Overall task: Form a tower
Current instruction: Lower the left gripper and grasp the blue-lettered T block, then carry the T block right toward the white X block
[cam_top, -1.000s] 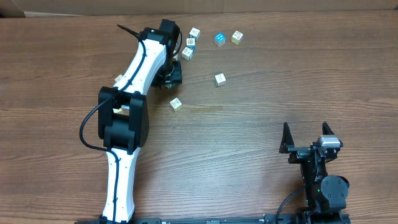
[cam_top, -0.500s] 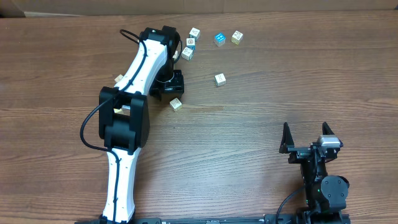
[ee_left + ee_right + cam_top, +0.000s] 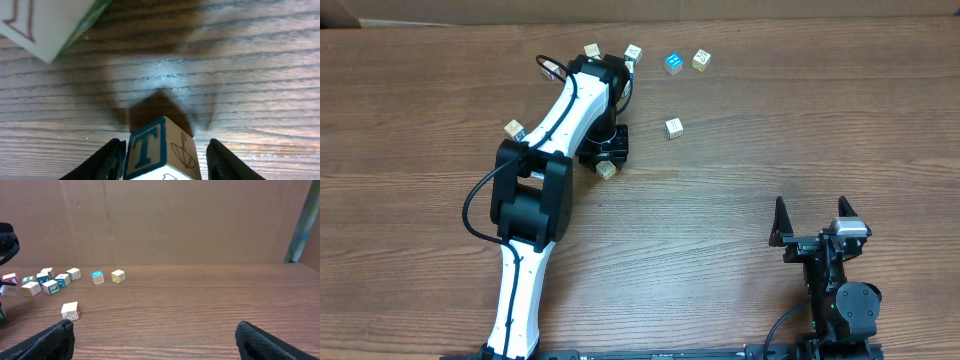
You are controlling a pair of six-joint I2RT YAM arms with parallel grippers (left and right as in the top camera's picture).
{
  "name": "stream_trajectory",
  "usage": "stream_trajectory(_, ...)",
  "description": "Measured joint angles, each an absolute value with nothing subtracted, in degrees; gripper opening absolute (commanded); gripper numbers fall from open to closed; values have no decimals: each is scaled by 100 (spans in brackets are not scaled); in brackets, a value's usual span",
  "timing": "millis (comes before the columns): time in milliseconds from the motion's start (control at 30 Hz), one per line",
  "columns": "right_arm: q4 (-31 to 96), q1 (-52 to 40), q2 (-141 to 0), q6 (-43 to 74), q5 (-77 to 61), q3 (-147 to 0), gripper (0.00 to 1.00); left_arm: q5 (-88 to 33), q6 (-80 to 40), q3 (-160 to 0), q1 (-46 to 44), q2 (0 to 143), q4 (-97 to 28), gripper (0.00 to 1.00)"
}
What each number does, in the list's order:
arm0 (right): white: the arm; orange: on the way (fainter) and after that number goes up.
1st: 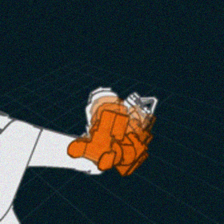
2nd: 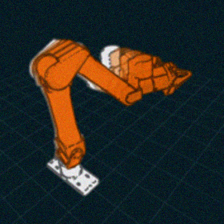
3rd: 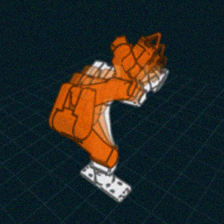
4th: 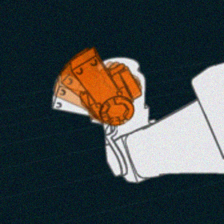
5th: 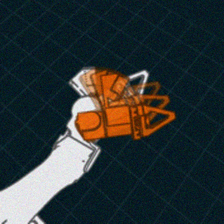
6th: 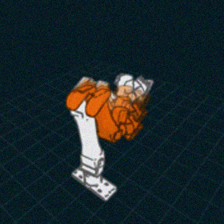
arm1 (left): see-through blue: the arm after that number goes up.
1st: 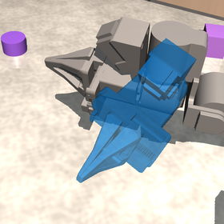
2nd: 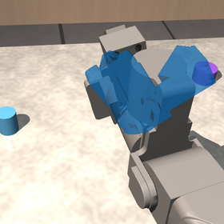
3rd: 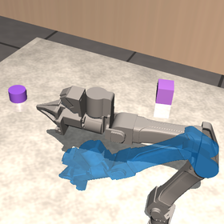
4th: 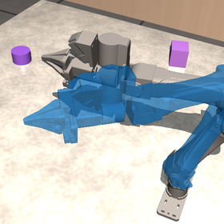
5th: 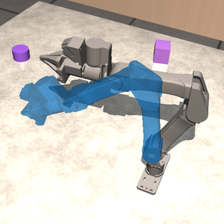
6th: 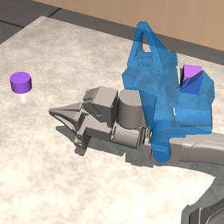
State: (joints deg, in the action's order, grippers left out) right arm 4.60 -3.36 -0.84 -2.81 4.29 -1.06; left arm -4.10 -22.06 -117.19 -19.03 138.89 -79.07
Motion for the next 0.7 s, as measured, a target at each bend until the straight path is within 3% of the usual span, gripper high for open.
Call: stream_trajectory(700, 460, -338, -84, -279, 429, -106, 100, -56, -2279, -11710, -1914, 13889, -7717, 44)
